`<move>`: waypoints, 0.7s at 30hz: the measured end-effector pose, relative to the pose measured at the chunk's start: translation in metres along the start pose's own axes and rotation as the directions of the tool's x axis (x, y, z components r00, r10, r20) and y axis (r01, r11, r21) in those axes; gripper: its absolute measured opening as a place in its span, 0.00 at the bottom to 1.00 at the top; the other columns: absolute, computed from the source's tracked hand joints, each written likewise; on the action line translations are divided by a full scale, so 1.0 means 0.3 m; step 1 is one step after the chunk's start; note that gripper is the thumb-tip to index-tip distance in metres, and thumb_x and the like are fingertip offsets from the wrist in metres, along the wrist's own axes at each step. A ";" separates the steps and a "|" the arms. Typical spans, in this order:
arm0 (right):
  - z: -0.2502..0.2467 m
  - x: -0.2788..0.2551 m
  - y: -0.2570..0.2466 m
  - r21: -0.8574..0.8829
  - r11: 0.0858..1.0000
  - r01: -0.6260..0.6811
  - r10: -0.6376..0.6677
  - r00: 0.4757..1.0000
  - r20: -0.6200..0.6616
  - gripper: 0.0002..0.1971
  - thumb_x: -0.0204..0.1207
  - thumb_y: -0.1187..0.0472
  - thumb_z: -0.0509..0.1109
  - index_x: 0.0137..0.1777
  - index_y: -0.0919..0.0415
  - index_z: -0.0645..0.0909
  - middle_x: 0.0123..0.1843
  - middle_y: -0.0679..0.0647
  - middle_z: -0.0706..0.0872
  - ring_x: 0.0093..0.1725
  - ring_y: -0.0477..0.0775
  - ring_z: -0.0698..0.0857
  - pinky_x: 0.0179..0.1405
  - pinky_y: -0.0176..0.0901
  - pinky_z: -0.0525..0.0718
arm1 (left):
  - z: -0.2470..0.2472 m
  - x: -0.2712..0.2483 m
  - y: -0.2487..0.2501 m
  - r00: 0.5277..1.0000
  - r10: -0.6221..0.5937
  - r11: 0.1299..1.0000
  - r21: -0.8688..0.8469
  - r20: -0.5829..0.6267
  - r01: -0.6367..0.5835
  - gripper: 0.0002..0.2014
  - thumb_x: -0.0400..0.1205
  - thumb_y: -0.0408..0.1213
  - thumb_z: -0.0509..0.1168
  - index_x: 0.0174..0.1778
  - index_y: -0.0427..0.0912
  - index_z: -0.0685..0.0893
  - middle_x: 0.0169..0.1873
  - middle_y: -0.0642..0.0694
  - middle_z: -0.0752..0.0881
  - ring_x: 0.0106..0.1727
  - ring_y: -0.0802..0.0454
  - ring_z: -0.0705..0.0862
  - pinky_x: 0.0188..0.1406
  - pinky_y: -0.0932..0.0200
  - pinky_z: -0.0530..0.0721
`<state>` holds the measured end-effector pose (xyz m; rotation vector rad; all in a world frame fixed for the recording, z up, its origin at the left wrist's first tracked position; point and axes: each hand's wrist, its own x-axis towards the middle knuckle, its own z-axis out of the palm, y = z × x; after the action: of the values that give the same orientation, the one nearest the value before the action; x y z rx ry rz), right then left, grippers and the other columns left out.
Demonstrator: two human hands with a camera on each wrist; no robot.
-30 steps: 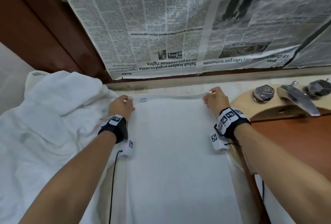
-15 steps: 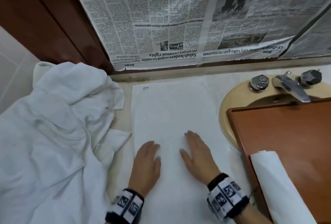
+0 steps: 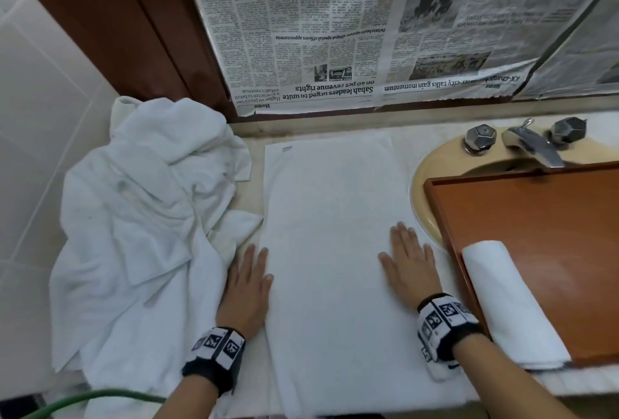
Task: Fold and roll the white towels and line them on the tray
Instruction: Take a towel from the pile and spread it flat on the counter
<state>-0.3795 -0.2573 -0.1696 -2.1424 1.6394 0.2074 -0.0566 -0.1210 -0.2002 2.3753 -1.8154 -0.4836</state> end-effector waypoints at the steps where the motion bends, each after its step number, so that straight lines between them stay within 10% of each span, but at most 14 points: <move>1: -0.008 -0.020 0.008 -0.002 1.000 -0.007 0.007 1.000 -0.003 0.35 0.85 0.39 0.38 0.88 0.56 0.40 0.88 0.50 0.37 0.87 0.49 0.38 0.85 0.57 0.40 | -0.017 -0.012 0.000 1.000 -0.015 1.000 -0.018 -0.021 0.015 0.34 0.87 0.56 0.37 0.87 0.44 0.59 0.86 0.45 0.53 0.86 0.39 0.58 0.86 0.48 0.51; 5: 0.020 -0.197 -0.052 -0.010 0.990 0.141 -0.141 0.988 -0.066 0.41 0.77 0.33 0.24 0.86 0.55 0.38 0.86 0.46 0.36 0.86 0.45 0.36 0.85 0.50 0.36 | -0.055 -0.128 0.130 0.992 0.054 0.998 -0.036 -0.117 -0.058 0.29 0.82 0.48 0.52 0.76 0.37 0.76 0.78 0.37 0.74 0.76 0.35 0.74 0.70 0.36 0.77; 12: 0.215 -0.338 -0.071 -0.030 0.990 0.136 -0.138 0.988 -0.066 0.37 0.77 0.33 0.20 0.85 0.47 0.31 0.85 0.40 0.29 0.85 0.45 0.31 0.82 0.50 0.29 | 0.073 -0.328 0.227 0.992 0.127 0.992 0.000 0.008 -0.127 0.27 0.88 0.51 0.43 0.86 0.60 0.56 0.87 0.55 0.55 0.87 0.48 0.52 0.82 0.36 0.51; 16: 0.230 -0.331 -0.024 -0.075 0.991 0.111 -0.121 0.983 -0.141 0.34 0.84 0.37 0.31 0.87 0.50 0.38 0.87 0.43 0.36 0.86 0.46 0.38 0.83 0.50 0.32 | 0.048 -0.371 0.137 0.997 0.078 0.997 0.013 0.018 -0.078 0.28 0.84 0.44 0.47 0.84 0.54 0.66 0.83 0.49 0.66 0.82 0.40 0.66 0.74 0.33 0.71; 21: 0.223 -0.338 -0.026 -0.077 0.990 0.116 -0.129 0.972 -0.197 0.35 0.83 0.39 0.32 0.88 0.54 0.45 0.88 0.46 0.44 0.87 0.47 0.43 0.83 0.52 0.36 | 0.024 -0.410 0.020 0.984 -0.013 0.983 -0.184 -0.180 -0.021 0.30 0.72 0.29 0.50 0.69 0.34 0.83 0.72 0.33 0.79 0.70 0.28 0.79 0.75 0.40 0.69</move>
<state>-0.3921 -0.1378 -0.1900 -2.3717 1.6198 0.0053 -0.0932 -0.0046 -0.1829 2.2128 -1.6222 -0.4020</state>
